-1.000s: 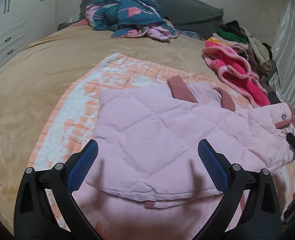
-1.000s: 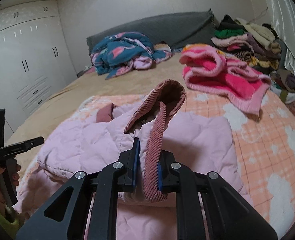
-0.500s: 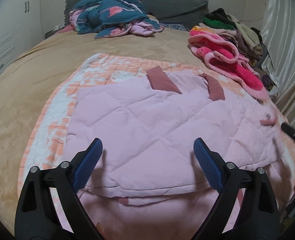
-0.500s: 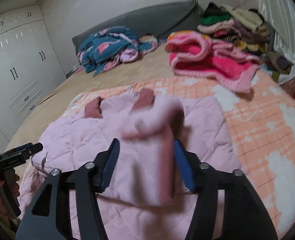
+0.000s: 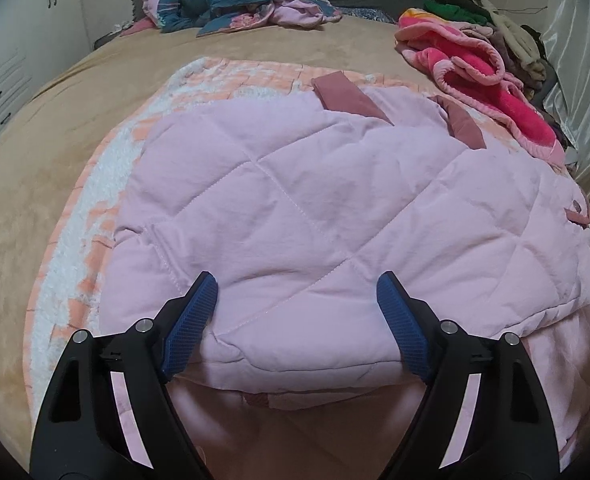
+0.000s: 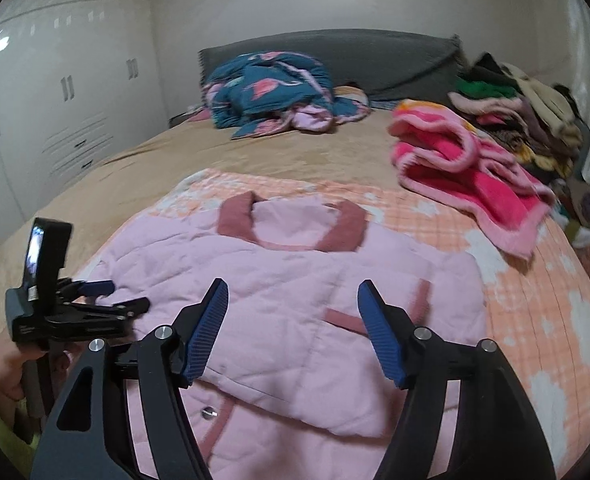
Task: Fold large clothes
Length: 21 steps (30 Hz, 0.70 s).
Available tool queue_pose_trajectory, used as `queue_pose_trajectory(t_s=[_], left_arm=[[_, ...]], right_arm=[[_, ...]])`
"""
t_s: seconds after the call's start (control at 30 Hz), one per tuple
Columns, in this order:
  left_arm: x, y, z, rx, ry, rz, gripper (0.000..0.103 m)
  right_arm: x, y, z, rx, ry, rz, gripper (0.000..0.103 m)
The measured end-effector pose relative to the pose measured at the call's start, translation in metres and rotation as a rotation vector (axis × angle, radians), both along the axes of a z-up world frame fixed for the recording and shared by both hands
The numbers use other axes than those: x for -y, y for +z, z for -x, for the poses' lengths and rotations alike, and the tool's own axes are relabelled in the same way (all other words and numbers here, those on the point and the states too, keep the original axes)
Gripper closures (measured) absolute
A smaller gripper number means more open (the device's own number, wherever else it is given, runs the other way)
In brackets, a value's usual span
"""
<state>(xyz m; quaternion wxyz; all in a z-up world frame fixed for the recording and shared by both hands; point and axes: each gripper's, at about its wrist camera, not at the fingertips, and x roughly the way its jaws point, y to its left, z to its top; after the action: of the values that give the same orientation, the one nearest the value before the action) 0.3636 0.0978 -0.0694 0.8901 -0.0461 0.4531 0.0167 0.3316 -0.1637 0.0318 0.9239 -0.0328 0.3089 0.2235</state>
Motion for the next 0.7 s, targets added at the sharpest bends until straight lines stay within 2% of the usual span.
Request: queue_pose_trajectory(t_s=[0.07,0.13,0.2,0.3,0.4,0.5,0.7], left_arm=[[-0.002,0.0,0.002,0.0,0.007,0.011,0.027],[-0.002,0.0,0.002,0.001,0.009,0.012,0.027],[-0.002,0.0,0.001,0.001,0.008,0.013,0.027],[-0.002,0.001,0.002,0.001,0.008,0.016,0.027],[-0.003,0.001,0.002,0.002,0.007,0.02,0.027],[-0.003,0.002,0.002,0.002,0.005,0.017,0.027],[-0.002,0.003,0.004,0.0,0.004,0.003,0.027]], right_arm=[[-0.014,0.0,-0.005,-0.014,0.036,0.022,0.03],[-0.032,-0.01,-0.016,-0.07,0.079,0.076,0.027],[-0.048,-0.025,-0.03,-0.128,0.072,0.141,0.027],[-0.059,-0.043,-0.043,-0.186,0.067,0.157,0.027],[-0.062,-0.072,-0.058,-0.288,0.04,0.172,0.025],[-0.061,-0.088,-0.061,-0.3,0.019,0.151,0.023],[-0.061,-0.099,-0.057,-0.263,-0.009,0.131,0.022]])
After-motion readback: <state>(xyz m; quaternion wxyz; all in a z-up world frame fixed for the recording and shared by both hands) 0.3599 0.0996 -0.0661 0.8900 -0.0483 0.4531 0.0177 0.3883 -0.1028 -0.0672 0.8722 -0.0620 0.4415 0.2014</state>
